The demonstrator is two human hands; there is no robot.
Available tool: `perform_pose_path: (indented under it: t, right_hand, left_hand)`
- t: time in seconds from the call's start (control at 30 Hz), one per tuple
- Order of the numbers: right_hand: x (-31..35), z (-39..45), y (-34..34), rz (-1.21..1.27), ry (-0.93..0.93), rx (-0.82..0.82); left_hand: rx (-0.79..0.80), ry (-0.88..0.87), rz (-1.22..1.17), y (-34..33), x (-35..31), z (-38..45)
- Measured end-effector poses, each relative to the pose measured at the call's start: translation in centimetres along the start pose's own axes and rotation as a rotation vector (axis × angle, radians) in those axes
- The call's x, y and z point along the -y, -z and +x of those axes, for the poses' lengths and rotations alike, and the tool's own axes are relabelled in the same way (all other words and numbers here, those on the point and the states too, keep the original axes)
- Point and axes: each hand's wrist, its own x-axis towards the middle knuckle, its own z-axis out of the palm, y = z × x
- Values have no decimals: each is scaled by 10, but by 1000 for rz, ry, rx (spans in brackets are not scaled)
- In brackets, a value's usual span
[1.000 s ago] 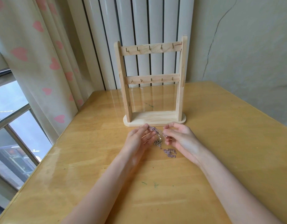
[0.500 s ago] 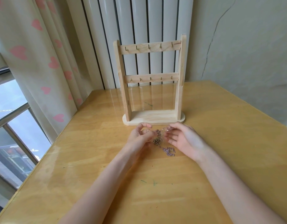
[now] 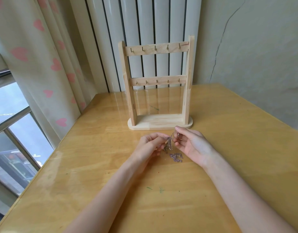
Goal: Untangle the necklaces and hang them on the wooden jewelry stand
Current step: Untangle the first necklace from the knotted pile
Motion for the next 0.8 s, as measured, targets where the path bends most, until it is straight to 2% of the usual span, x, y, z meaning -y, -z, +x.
perform_pose_path:
  t: [0.4,0.8]
  right_hand:
    - [8,-4,2,22,10,41]
    - [6,-8,-3,-94,38,185]
  left_hand:
    - [-48,-55,135,2,5,3]
    - [-50,-133,173,1,4,2]
